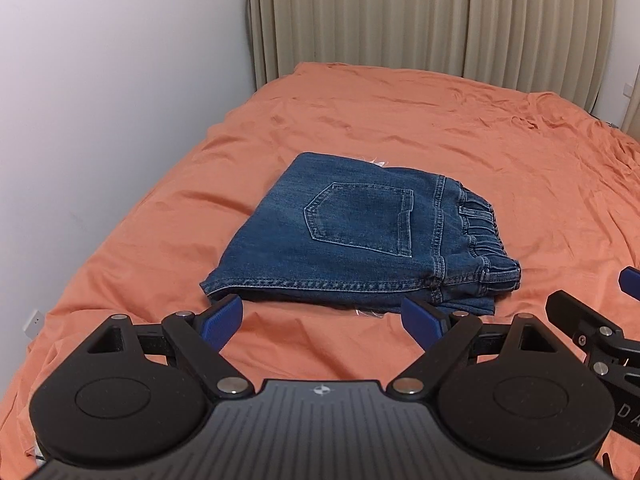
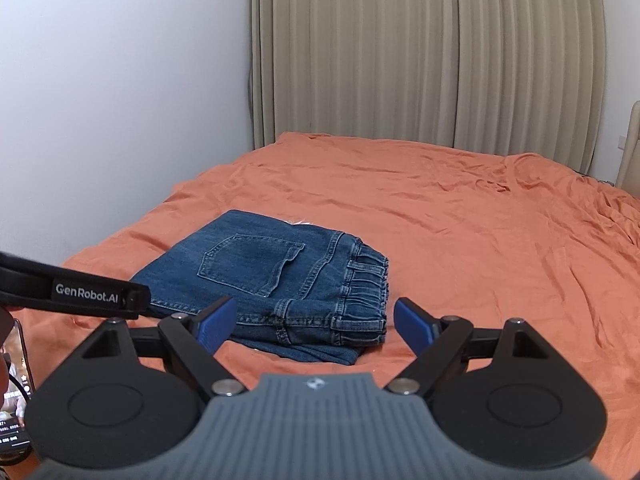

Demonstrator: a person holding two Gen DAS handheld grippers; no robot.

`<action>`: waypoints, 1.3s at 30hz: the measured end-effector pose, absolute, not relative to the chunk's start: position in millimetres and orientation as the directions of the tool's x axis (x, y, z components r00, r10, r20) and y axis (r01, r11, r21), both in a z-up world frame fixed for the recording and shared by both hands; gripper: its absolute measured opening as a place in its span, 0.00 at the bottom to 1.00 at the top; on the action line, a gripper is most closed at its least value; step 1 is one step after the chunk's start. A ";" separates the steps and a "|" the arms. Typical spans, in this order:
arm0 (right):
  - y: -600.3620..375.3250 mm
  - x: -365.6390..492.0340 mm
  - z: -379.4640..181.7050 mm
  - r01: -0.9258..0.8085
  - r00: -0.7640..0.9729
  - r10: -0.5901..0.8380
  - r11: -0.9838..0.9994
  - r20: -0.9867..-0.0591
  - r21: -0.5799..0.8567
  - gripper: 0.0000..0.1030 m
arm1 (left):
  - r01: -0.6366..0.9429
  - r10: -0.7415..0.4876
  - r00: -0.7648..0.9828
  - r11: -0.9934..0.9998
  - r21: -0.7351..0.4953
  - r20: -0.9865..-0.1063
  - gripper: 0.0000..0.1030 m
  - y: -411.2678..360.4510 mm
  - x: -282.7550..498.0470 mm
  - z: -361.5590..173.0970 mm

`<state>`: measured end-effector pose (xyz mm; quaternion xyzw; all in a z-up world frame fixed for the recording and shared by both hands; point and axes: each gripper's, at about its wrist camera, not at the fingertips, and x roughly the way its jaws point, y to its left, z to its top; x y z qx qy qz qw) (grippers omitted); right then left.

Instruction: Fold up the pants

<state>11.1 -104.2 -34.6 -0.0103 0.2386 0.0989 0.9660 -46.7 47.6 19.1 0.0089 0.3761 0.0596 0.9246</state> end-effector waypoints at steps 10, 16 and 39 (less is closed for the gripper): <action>-101.9 11.8 -35.2 -0.194 0.864 0.190 0.980 -0.467 0.040 0.80 | -0.105 0.118 0.708 0.993 0.061 -0.697 1.00 44.1 -47.4 18.6; -104.7 13.3 -36.1 -0.189 0.863 0.192 0.981 -0.468 0.053 0.80 | -0.106 0.117 0.698 0.993 0.059 -0.707 1.00 39.9 -48.3 17.4; -112.6 16.8 -36.4 -0.173 0.866 0.194 0.981 -0.461 0.089 0.80 | -0.098 0.122 0.703 0.992 0.075 -0.701 1.00 29.9 -49.0 22.6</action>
